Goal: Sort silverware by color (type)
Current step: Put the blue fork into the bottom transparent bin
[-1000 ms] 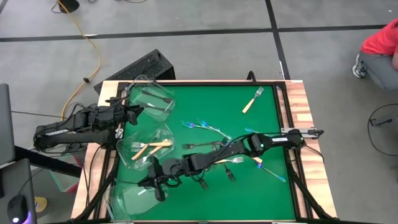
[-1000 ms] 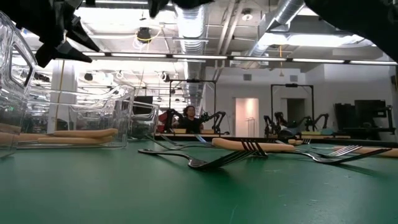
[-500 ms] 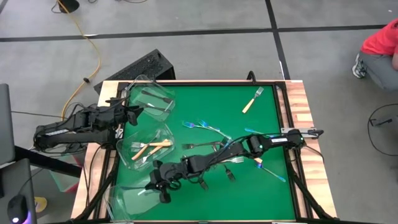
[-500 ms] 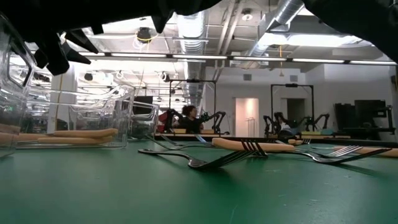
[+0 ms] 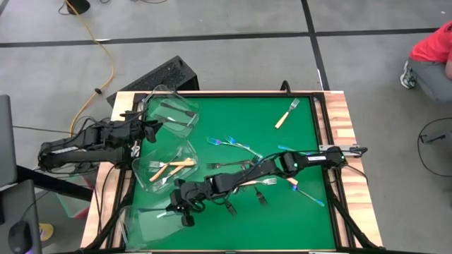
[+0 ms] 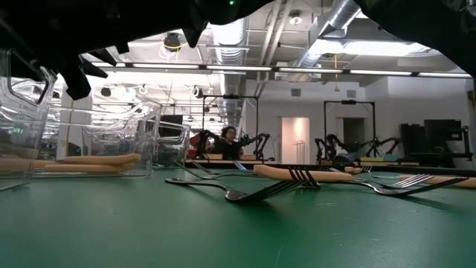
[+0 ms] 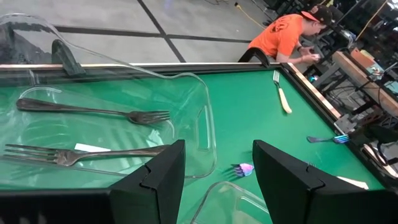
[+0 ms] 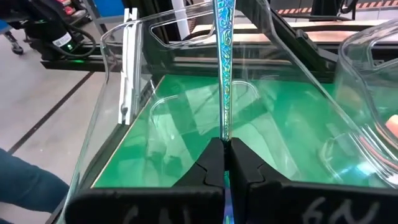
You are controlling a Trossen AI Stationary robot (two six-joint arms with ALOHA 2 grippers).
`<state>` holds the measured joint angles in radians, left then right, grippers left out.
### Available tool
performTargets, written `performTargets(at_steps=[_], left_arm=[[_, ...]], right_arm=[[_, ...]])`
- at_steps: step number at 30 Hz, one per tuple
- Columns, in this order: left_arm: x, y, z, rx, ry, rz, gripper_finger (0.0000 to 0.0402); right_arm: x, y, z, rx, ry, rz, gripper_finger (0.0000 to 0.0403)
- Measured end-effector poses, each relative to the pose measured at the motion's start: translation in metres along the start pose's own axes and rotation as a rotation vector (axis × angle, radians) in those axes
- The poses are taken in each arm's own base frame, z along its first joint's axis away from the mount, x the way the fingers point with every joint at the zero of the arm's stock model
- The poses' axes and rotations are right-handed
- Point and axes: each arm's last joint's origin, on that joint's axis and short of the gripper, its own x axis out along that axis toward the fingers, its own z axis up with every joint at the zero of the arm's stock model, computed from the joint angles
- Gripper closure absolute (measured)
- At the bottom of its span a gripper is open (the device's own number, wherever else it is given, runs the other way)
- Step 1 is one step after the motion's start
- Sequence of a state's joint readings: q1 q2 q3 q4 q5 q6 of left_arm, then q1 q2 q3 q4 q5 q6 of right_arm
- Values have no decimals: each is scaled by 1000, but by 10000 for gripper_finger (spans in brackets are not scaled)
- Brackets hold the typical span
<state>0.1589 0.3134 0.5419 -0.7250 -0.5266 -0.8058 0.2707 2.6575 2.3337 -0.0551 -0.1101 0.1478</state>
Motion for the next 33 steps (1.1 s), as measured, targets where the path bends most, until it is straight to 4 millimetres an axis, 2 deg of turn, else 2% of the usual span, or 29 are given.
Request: performTargets(at_steps=[14, 27, 33], left_arm=[[0, 0, 0, 9, -2, 6, 230], [0, 0, 0, 21, -3, 7, 230], [0, 0, 0, 22, -3, 7, 230]], right_arm=[[0, -2, 0, -1, -1, -5, 363], [0, -3, 1, -24, -3, -8, 358], [0, -3, 1, -24, -4, -10, 338]])
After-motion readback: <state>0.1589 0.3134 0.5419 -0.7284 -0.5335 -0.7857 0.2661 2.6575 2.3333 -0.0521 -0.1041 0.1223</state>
